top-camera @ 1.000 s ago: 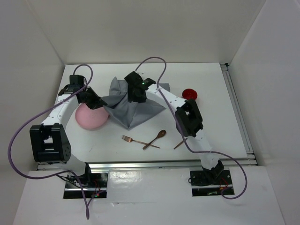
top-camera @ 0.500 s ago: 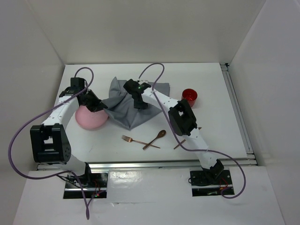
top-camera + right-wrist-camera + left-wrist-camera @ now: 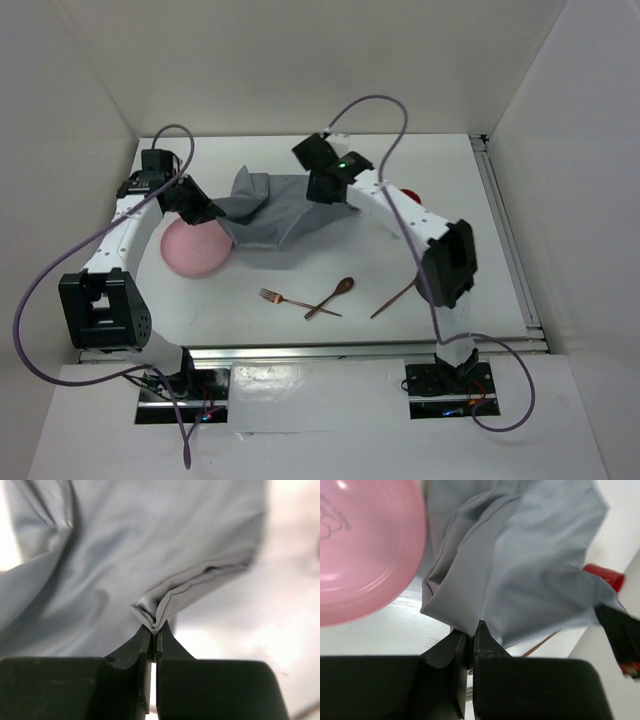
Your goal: Set the dinner table for one person
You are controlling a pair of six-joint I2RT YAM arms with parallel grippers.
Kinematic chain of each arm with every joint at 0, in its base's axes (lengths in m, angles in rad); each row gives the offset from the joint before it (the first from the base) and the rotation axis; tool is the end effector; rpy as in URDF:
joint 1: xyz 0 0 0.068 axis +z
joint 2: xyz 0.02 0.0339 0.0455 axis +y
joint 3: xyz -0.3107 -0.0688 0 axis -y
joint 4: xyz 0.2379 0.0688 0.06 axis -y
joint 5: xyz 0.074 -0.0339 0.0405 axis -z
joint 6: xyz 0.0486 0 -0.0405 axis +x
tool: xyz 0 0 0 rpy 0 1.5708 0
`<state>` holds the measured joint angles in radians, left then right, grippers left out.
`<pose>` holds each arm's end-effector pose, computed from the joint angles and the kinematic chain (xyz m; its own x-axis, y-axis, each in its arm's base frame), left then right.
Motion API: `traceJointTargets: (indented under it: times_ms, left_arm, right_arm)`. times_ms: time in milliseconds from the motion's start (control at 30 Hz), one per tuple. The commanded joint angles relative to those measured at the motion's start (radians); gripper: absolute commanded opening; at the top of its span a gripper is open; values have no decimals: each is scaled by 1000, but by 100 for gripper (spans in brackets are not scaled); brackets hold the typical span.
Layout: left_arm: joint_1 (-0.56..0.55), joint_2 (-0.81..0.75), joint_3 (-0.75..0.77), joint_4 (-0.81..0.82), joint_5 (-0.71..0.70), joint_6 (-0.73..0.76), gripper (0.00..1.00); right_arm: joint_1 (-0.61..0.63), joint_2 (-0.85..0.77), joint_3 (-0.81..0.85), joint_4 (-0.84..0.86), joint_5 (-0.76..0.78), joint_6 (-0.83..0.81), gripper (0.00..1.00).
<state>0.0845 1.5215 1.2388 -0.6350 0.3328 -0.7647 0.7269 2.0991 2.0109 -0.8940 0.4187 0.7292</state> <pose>0.3229 0.0114 0.3198 -0.6528 -0.7120 -0.2588 -0.4627 0.6452 -0.6079 0.3753 0.3073 0.3222 -0.7556 0.1426 -0.6393 0.0871 0.9892 0.1177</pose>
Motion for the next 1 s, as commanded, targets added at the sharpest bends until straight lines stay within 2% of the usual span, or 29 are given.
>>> traceJointTargets:
  times_ms: [0, 300, 533, 633, 733, 833, 967]
  left_arm:
    - [14, -17, 151, -52, 20, 41, 0]
    - [34, -98, 483, -189, 84, 61, 0]
    - [53, -178, 599, -262, 103, 61, 0]
    - [54, -178, 620, -276, 103, 70, 0]
    - [54, -124, 631, -276, 113, 70, 0]
    - [54, -57, 631, -224, 147, 79, 0]
    - [54, 67, 729, -189, 178, 79, 0]
  right_arm:
    - [-41, -249, -102, 79, 31, -33, 0]
    - [-50, -623, -256, 69, 78, -51, 0]
    - [-30, -821, -267, 6, 78, -42, 0]
    - [-30, -821, -256, 6, 106, -56, 0]
    - [-98, -812, -247, 56, 82, -109, 0]
    - [-194, -760, -247, 154, -12, -175, 0]
    - [-318, -676, -213, 265, -147, -220, 0]
